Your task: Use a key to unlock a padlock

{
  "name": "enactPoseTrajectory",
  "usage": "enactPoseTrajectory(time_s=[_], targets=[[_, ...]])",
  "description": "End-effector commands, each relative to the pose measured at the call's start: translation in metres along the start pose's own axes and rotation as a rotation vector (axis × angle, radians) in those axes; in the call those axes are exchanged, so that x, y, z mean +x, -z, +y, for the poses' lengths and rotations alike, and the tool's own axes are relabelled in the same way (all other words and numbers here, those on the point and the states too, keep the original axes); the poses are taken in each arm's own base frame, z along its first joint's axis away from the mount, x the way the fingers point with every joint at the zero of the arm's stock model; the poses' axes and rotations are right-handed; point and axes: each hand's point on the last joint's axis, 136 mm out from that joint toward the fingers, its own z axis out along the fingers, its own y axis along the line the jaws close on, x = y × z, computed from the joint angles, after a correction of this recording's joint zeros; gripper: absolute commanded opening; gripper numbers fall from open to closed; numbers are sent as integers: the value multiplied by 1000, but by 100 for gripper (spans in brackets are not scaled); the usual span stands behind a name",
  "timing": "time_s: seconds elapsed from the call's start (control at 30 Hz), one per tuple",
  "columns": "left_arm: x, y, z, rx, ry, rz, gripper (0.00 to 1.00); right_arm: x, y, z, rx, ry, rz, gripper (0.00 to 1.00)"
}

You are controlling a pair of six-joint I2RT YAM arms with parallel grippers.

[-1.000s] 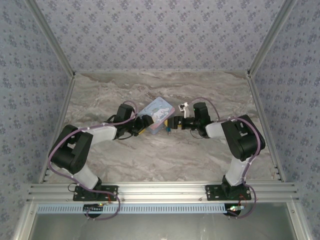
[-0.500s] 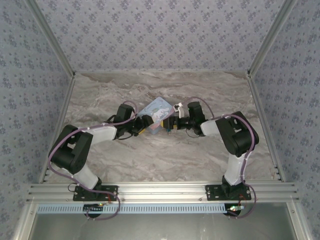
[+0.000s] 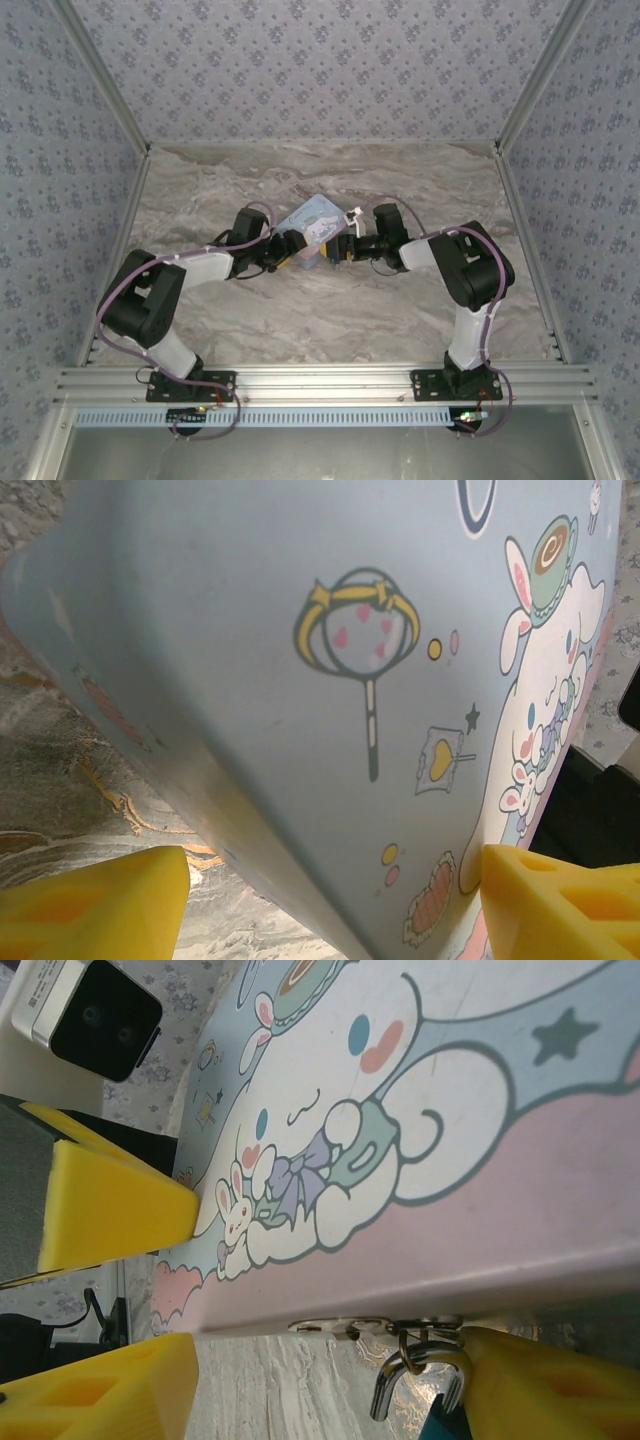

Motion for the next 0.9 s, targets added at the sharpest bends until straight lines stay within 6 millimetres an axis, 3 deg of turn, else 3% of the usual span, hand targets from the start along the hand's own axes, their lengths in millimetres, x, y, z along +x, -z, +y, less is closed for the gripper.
enactPoseTrajectory(time_s=[0.0,0.87], targets=[[18,1,37,-118,48,54,74,6,1,0,-20,-13,6,67],[18,2,39,-123,51,57,74,6,14,-4,-9,-13,-25,37]])
